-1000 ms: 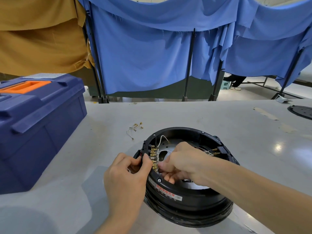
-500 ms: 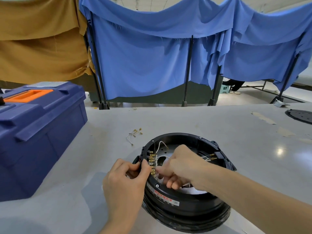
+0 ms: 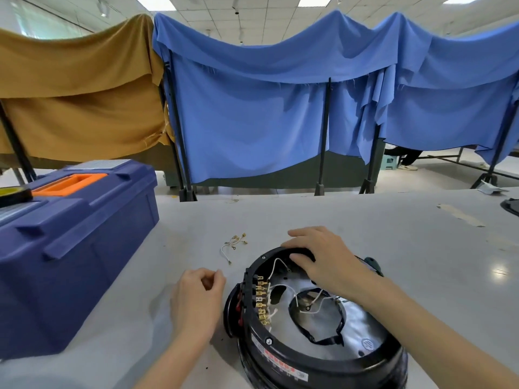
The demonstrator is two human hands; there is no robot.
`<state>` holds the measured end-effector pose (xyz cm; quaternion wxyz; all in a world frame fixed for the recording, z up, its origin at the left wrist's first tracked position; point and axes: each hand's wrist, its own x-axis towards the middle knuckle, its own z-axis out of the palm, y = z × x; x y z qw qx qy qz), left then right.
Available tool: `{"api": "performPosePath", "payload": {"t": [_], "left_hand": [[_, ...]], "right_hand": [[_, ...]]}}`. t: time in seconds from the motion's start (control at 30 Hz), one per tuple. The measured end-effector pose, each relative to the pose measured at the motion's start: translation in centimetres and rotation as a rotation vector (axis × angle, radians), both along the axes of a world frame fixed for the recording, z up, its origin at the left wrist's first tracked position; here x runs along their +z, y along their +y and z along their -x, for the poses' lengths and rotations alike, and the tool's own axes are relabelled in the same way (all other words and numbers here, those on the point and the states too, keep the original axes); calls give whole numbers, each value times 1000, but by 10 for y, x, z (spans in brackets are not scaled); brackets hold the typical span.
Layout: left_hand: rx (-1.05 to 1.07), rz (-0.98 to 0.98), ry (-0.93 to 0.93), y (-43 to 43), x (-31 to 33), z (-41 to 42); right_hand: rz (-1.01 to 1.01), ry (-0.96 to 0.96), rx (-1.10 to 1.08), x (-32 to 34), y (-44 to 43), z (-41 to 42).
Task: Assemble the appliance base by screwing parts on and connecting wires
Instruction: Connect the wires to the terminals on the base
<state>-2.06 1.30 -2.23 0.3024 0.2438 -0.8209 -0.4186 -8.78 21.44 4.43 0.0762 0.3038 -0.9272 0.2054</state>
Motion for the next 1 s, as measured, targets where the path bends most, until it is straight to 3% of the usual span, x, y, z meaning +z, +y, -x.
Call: {"api": "performPosePath", "payload": {"t": [0.3, 0.5, 0.8, 0.9, 1.0], "left_hand": [[-143, 249, -165, -24, -9, 52], [-92, 317, -359, -30, -12, 82], [153, 557, -381, -26, -10, 81], [149, 562, -388, -25, -10, 79], [187, 446, -310, -23, -6, 75]], "right_hand": [[-81, -137, 78, 1, -4, 15], [-91, -146, 110, 3, -3, 16], [-77, -133, 94, 2, -4, 14], [-74, -134, 102, 3, -3, 13], [-70, -143, 111, 3, -3, 12]]}}
